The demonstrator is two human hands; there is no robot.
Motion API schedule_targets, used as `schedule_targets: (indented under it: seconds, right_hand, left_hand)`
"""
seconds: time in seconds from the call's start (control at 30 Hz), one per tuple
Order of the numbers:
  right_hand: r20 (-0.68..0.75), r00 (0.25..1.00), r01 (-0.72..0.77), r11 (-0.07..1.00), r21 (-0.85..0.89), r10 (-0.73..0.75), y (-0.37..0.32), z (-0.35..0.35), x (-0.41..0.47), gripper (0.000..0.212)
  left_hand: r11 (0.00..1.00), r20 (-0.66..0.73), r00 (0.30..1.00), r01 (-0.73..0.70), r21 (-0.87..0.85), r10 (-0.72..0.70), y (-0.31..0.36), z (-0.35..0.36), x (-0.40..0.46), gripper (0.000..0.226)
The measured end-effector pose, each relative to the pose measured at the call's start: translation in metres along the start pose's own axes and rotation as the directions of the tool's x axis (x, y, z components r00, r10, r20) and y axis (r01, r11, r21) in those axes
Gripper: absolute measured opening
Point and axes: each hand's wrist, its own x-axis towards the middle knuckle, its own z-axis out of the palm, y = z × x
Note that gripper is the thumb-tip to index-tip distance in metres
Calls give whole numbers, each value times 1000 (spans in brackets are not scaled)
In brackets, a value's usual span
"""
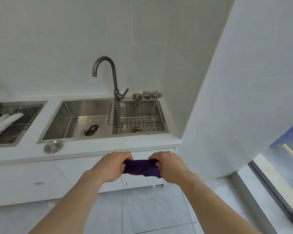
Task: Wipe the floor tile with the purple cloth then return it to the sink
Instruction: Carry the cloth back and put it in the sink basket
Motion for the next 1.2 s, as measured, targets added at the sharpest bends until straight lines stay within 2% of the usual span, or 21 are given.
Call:
schedule_targets:
  seconds: [0.37, 0.73, 1.0, 1.2]
  right_hand:
    - [-116, 993, -1, 1000, -19, -1, -37, -89, 23, 44]
    - [-196, 981, -14, 998, -55, 3, -63, -139, 64, 45]
    - [-236, 972, -40, 997, -73, 22, -63, -151, 102, 44]
    - [-234, 972, -48, 994, -97, 24, -38, -147, 152, 41]
  left_hand:
    - [997, -106, 992, -76, -7, 75, 16, -97, 7, 41]
    - [989, -191, 971, -148, -6, 144, 4, -160, 35, 36]
    - [985, -227, 960, -172, -27, 162, -8, -177, 69, 34]
    - [988, -222, 965, -150, -42, 137, -19, -176, 122, 34]
